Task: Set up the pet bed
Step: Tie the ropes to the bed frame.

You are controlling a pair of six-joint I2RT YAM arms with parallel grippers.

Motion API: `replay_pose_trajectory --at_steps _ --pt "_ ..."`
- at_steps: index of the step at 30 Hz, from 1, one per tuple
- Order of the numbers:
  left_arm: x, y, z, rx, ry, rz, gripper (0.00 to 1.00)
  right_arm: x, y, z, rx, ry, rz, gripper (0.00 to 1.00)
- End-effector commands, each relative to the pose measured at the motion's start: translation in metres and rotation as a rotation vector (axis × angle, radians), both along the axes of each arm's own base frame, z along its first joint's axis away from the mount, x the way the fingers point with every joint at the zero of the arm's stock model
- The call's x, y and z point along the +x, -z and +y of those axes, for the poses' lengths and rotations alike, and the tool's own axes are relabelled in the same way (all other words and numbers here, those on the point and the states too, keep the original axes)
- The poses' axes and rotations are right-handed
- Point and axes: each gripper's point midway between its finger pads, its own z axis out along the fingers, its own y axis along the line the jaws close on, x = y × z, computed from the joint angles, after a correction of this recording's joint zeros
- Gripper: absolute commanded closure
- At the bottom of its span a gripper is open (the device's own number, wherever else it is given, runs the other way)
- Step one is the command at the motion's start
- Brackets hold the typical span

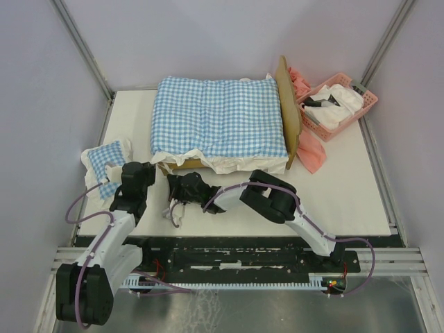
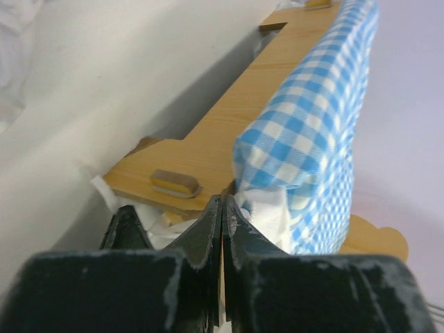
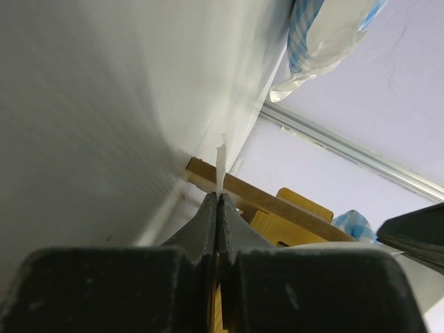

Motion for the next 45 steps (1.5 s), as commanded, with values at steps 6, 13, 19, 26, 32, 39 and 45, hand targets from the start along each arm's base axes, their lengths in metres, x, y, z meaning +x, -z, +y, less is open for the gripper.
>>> replay_pose_trajectory --at_steps 6,13,19,26,32,39,45 --pt "0.018 -0.047 0.002 0.077 0.023 -0.177 0.97 -0.008 0.028 -0.018 -0.088 -0.012 0.066 0.98" --pt "0.017 -0.070 0.015 0.161 -0.017 -0.206 0.97 -0.008 0.024 -0.018 -0.060 -0.005 0.100 0.98" --pt "0.011 -0.082 0.025 0.211 -0.057 -0.196 0.97 -0.004 0.009 -0.019 0.033 0.017 0.147 0.98" --pt "0.009 -0.072 0.026 0.229 -0.049 -0.140 0.97 -0.002 -0.017 -0.020 0.175 0.024 0.217 0.98" --pt "-0.004 -0.054 0.039 0.275 -0.096 -0.043 0.97 -0.005 -0.061 -0.026 0.377 -0.001 0.402 0.98" --pt "-0.017 -0.027 0.053 0.320 -0.145 0.069 0.97 -0.003 -0.081 -0.028 0.506 -0.012 0.575 0.98" --pt "-0.019 -0.011 0.060 0.345 -0.154 0.117 0.97 0.013 -0.101 -0.031 0.642 0.025 0.718 0.98"
